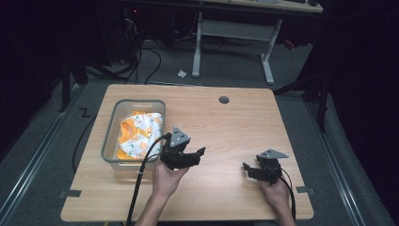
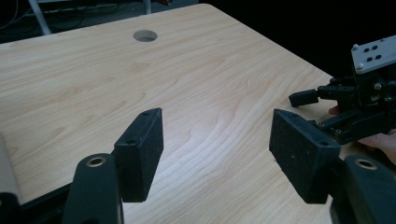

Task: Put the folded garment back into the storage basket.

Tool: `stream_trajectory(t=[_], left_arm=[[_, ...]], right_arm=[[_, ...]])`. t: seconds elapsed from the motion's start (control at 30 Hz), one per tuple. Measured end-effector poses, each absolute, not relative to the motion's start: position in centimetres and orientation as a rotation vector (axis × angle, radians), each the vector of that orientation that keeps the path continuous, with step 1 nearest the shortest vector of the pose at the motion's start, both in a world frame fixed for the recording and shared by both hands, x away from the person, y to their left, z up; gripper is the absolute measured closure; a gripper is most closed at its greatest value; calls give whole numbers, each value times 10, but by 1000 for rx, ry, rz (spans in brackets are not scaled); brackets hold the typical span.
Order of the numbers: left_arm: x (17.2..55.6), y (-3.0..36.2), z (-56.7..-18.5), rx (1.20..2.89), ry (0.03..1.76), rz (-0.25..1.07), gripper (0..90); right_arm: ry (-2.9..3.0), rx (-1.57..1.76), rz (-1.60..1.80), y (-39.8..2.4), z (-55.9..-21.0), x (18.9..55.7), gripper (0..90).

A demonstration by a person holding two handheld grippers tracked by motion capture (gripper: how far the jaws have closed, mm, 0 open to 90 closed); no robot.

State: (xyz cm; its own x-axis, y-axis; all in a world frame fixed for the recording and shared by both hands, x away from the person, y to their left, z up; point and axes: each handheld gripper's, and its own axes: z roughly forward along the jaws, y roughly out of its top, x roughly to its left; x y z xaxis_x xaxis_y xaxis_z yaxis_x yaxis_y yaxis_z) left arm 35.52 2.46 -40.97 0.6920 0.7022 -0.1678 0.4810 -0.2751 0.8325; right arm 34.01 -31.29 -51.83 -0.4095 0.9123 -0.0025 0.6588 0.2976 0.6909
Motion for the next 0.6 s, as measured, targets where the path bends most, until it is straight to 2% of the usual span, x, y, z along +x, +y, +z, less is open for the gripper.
stream_trajectory(t=[0.6], left_arm=[[354,11,-432,1987,914,249,355]], right_arm=[[2177,1403,870,-313,-518,340,301]])
